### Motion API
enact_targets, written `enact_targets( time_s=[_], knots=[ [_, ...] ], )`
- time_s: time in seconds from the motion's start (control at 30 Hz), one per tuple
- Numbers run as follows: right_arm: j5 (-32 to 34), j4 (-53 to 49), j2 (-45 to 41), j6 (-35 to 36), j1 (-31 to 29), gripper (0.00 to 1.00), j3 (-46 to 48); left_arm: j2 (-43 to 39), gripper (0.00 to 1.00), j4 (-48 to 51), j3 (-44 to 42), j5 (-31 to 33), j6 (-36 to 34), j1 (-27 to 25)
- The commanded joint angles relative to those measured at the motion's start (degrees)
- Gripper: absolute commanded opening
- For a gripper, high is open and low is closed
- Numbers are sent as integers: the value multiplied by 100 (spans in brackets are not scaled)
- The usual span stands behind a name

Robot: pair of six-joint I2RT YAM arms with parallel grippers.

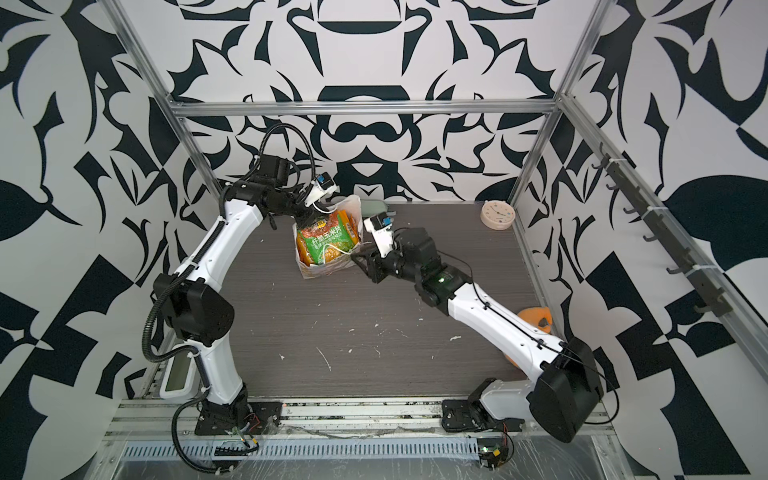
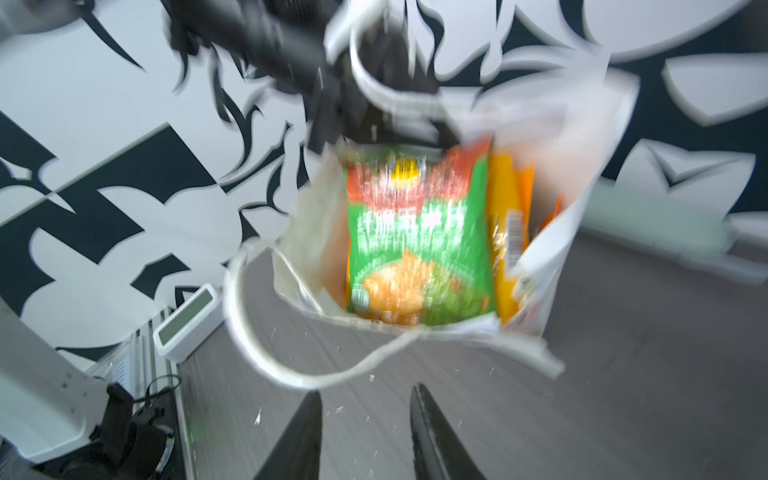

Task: Take the snacks out of the paper bag
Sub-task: 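Reach the right gripper into the bag opening above the green chip packet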

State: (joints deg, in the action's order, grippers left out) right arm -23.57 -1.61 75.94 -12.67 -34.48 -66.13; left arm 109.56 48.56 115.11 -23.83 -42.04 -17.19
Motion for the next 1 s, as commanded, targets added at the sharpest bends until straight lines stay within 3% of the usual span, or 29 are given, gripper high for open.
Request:
enact_targets(
  time_s=[0.0,0.27,0.4,0.7,0.8,0.97],
  knots=[
    [-966,-972,426,334,339,40,-1194,-280,0,-52,-111,-489,-85,-72],
    [-617,-2616,2182,529,416,46,-3766,-387,0,-147,-260,-462,-44,-144],
    [-425,-2517,2653,353,347,48,-3948,-400,0,-162,-270,-475,12,-169],
    [-82,-1744,2822,-28,118,59,-3432,-397,0,-338,-353,-456,39,-205],
    [45,-1654,2968,-131,34,67,-3519,-391,0,-347,-350,-472,38,-199],
    [213,-1802,3346,-169,-129,71,-3918,-378,0,-349,-323,-493,65,-224]
  ],
)
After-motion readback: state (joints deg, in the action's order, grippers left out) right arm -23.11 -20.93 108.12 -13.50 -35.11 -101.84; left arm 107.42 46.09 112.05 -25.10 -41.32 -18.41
